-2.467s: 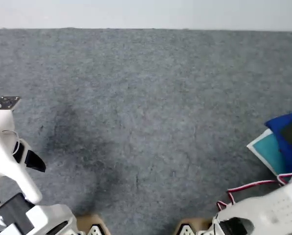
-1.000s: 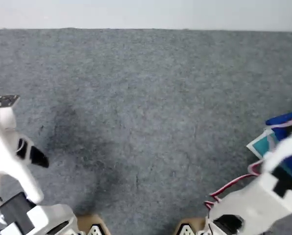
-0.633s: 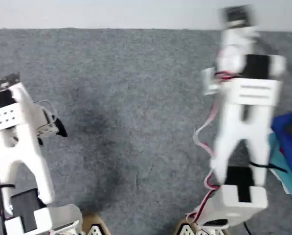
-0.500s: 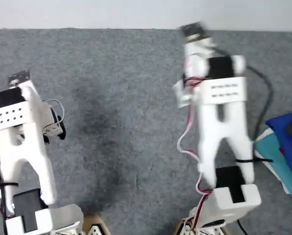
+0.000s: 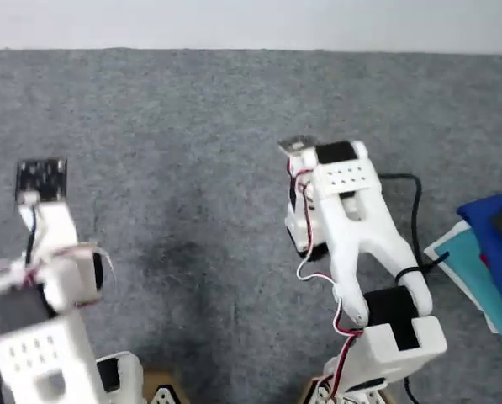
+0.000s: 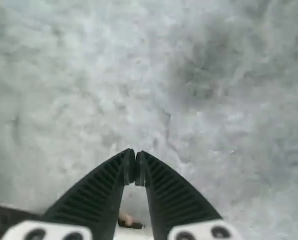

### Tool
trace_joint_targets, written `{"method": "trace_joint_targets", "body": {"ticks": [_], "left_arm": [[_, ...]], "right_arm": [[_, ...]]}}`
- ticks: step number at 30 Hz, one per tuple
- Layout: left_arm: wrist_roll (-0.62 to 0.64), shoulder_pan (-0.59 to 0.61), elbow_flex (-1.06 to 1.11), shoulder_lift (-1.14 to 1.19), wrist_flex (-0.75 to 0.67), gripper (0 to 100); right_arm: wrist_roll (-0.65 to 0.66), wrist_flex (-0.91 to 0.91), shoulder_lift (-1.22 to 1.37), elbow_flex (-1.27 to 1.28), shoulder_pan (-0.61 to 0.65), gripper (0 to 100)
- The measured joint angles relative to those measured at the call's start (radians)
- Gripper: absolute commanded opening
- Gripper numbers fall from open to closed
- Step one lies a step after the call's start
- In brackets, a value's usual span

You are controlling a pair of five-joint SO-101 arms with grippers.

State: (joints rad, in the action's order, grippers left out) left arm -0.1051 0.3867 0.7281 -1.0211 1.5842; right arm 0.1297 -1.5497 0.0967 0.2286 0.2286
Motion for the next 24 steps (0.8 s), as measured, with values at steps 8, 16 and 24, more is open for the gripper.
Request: {"method": "trace_joint_targets", "body": {"ticks": [8,16,24], "left_arm": [[-0.072,0.035,0.336,-0.471,-0.094,1],[-0.201,0.044,0.479,-0.674,-0.097,1],[-0.209,0.041,0.609,-0.784,-0.129,1]], "right_arm": [[0.000,0.258,-0.175,0.347,-0.002,0.9],[0.000,0.302,-0.218,0.493,-0.002,0.9],[0.000,0.273,-0.229,0.588,0.000,0.9]]}}
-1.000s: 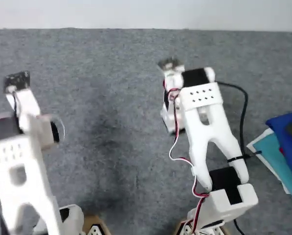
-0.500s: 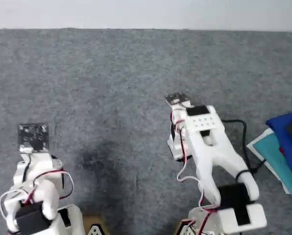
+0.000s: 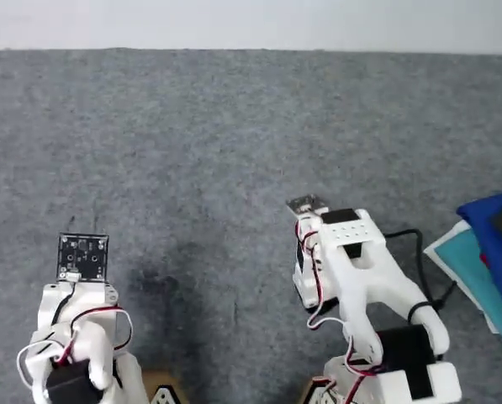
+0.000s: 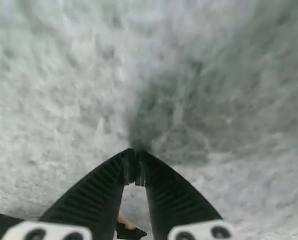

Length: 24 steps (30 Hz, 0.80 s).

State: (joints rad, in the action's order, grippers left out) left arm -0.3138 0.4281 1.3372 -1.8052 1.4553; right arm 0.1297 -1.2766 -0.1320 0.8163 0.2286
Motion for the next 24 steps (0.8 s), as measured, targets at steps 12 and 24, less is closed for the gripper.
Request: {"method": "trace_joint_targets", "body": {"ticks": [12,24], "left_arm": [[-0.008,0.000,0.133,0.000,-0.038,1],[0.000,0.003,0.324,0.000,-0.161,1]], "right_arm": [[-0.038,0.319,-0.239,0.331,-0.005,0.9],[-0.038,0.456,-0.881,0.723,-0.003,0.9]]}}
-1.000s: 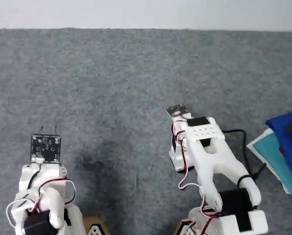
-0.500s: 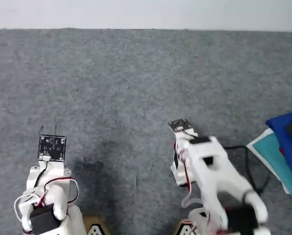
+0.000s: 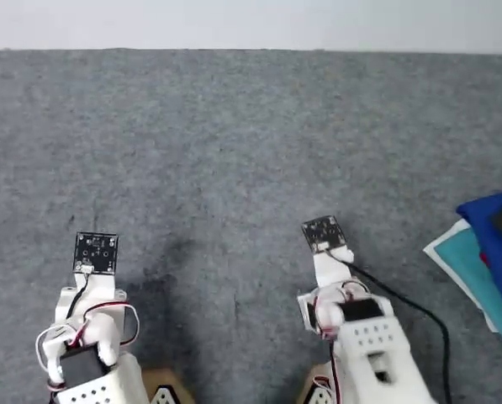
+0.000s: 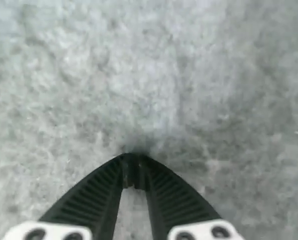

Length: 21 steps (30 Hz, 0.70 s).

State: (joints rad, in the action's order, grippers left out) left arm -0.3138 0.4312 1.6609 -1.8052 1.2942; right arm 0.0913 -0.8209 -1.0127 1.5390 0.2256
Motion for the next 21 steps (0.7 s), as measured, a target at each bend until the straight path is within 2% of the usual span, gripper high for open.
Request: {"method": "trace_joint_targets", "body": {"ticks": [7,13,15,21], "left_arm": [[0.000,0.000,0.002,0.000,0.000,1],[0.000,0.000,0.002,0.000,0.000,1],[0.000,0.000,0.002,0.000,0.000,1],[0.000,0.000,0.002,0.000,-0.002,1]], "right_arm": [[0.000,-0.048,-0.437,0.135,0.006,0.9],[-0.002,-0.382,-0.743,0.135,0.005,0.9],[-0.006,-0.448,-0.778,0.135,0.002,0.9],[-0.006,-0.476,-0.787,0.135,0.005,0.9]]}}
